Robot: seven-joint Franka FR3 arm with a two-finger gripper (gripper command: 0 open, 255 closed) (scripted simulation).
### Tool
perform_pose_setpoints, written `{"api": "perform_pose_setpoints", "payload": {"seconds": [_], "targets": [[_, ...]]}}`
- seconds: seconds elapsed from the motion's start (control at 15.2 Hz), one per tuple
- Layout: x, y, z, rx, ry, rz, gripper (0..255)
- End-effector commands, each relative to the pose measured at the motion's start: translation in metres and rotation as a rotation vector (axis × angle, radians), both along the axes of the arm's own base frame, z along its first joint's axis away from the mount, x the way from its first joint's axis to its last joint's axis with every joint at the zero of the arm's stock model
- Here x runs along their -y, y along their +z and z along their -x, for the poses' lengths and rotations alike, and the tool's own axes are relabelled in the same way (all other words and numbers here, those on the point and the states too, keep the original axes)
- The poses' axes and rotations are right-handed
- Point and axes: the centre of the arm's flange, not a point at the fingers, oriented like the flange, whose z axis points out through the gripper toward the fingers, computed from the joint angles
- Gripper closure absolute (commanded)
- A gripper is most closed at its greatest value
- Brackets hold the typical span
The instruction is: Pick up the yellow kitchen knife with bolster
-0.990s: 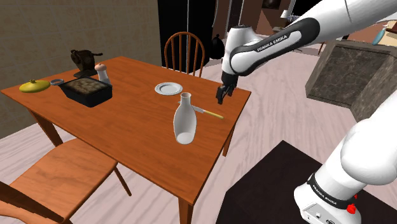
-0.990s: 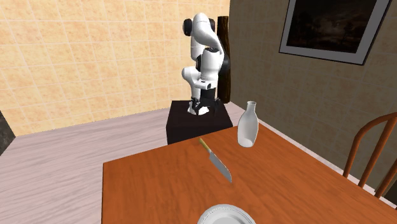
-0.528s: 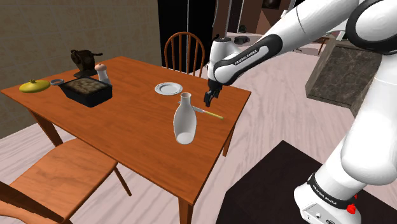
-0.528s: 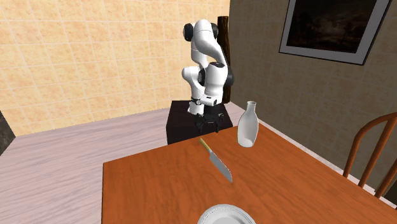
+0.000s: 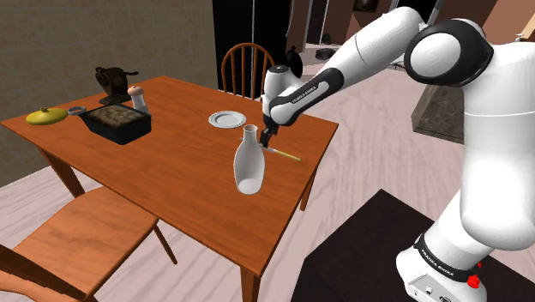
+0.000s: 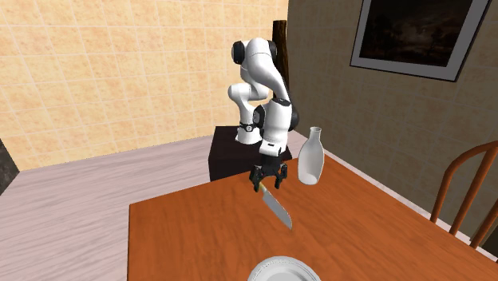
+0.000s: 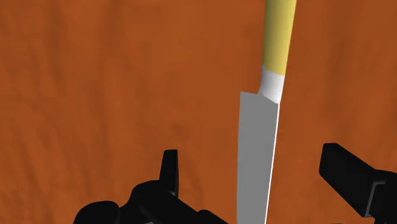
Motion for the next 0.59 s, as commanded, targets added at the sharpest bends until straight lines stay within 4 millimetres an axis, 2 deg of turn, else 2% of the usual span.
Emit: {"api": "perform_pose_setpoints", "payload": {"seconds": [0.0,0.33,0.46,0.53], "targets": [[-0.002,-0.011,-0.004,0.003,0.006,0.003,0],[-0.002,-0.038,-0.004,0.003,0.006,0.003,0],[-0.002,-0.041,-0.004,0.003,0.006,0.003,0],[-0.001,-0.041,-0.004,0.003,0.006,0.003,255]]}}
